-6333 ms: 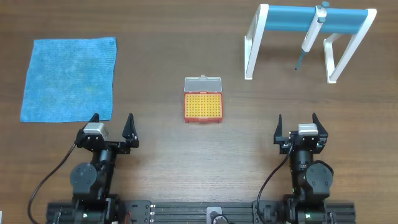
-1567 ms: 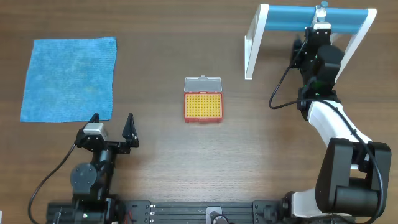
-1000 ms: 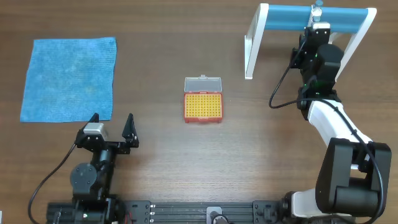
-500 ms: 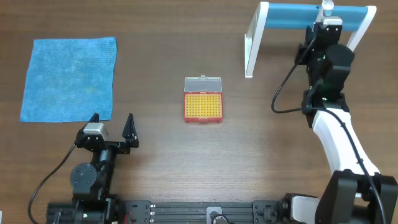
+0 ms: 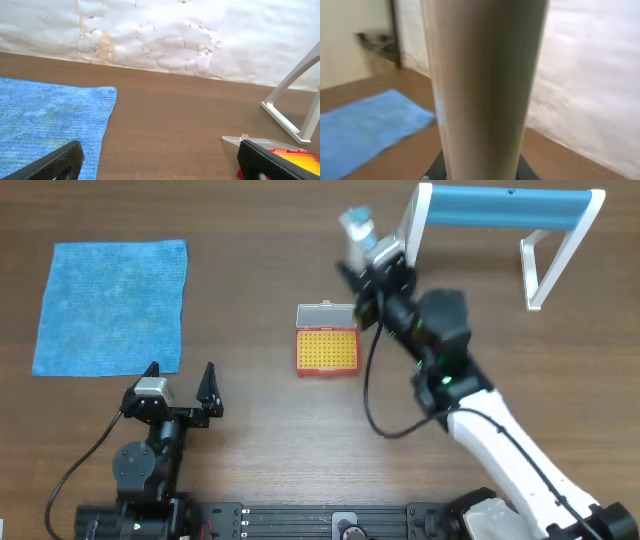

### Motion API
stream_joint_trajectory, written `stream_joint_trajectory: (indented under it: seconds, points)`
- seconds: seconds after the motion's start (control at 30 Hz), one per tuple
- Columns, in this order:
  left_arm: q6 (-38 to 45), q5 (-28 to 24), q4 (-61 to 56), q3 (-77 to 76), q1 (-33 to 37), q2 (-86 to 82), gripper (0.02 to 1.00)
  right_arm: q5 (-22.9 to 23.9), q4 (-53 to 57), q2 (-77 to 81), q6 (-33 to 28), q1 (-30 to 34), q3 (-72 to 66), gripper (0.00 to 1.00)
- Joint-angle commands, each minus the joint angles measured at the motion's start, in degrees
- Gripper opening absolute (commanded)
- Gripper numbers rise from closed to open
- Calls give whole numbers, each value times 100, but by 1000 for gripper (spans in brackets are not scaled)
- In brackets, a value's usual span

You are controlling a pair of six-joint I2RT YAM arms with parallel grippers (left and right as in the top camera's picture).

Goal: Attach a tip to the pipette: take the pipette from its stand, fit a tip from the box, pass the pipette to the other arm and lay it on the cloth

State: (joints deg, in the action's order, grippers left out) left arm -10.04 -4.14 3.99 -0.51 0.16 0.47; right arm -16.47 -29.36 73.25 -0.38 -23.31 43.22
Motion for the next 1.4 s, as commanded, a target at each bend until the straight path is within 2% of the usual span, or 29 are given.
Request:
stream_joint_trajectory:
  seconds: [0.03,0.13,0.37,0.5,0.73,1.13,1.27,1.4]
  points:
    - [114,-63,11,20,-22,-26,996,-271,-2391,-26,162,-321,-1429,73]
    - [114,-63,13,20,-22,-26,996,-396,-1797,-15,505,-444,-1596,73]
    - [114,-63,11,20,-22,-26,996,-525,-2122,13,507,-584,-1639,71]
    - [111,-63,11,20,-22,-26,993,-522,-2957,234,505,-575,-1829,71]
    - [114,-63,11,20,-22,-26,993,-525,-3748,1292,643,-658,-1788,73]
    - [114,-63,11,20,-22,-26,996,-492,-3746,1902,632,-651,-1705,71]
    - [114,-63,11,20,-22,-26,996,-236,-3762,1974,610,-645,-1615,73]
    - [114,-63,11,20,-22,-26,996,-221,-3762,2068,612,-636,-1493,71]
